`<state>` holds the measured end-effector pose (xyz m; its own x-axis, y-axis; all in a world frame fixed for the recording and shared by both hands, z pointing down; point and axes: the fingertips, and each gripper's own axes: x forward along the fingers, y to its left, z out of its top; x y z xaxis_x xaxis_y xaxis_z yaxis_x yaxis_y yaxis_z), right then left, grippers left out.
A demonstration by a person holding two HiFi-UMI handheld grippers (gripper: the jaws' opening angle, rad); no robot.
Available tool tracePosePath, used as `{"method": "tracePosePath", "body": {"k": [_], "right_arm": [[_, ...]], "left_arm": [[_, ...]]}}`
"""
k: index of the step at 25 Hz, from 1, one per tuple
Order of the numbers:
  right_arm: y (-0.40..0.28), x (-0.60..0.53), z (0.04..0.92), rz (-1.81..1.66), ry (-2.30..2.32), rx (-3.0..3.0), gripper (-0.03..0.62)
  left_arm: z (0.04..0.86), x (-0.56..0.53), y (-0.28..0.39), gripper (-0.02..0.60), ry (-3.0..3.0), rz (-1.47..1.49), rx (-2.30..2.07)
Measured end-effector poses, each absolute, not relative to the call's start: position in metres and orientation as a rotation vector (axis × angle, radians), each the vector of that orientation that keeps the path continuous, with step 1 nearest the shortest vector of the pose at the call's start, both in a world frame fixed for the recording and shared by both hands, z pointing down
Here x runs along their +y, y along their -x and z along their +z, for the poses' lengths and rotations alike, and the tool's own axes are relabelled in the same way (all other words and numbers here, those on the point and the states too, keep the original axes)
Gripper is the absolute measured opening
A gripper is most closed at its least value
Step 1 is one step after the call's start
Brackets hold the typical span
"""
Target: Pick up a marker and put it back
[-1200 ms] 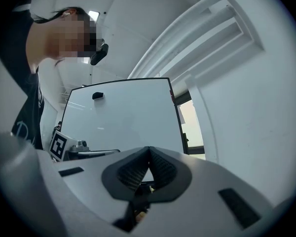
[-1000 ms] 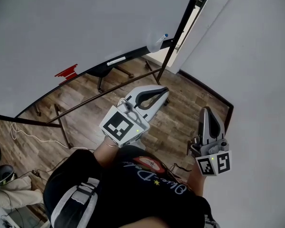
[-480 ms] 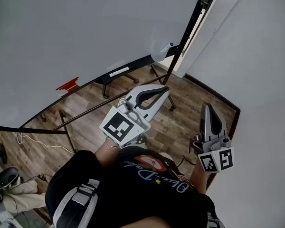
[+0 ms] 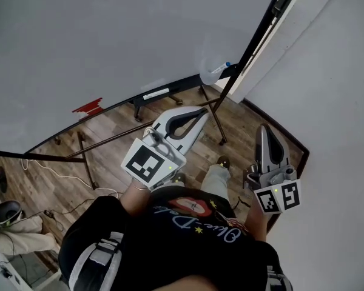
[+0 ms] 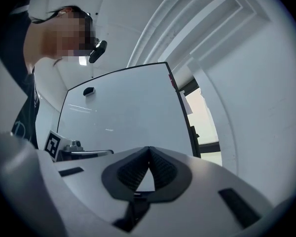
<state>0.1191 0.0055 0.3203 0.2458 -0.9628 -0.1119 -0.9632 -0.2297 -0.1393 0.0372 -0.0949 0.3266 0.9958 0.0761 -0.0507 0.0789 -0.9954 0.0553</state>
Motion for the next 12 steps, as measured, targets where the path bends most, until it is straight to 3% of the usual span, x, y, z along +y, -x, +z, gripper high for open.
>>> {"method": "tracePosePath", "body": {"k": [12], "right_arm": [[-0.193,-0.065,0.315,-0.018,2.041,2.090,-0.002]], "left_arm": [[0.324,-0.137,-0.081,0.003,-3.129,-0.015,-0.334]]}}
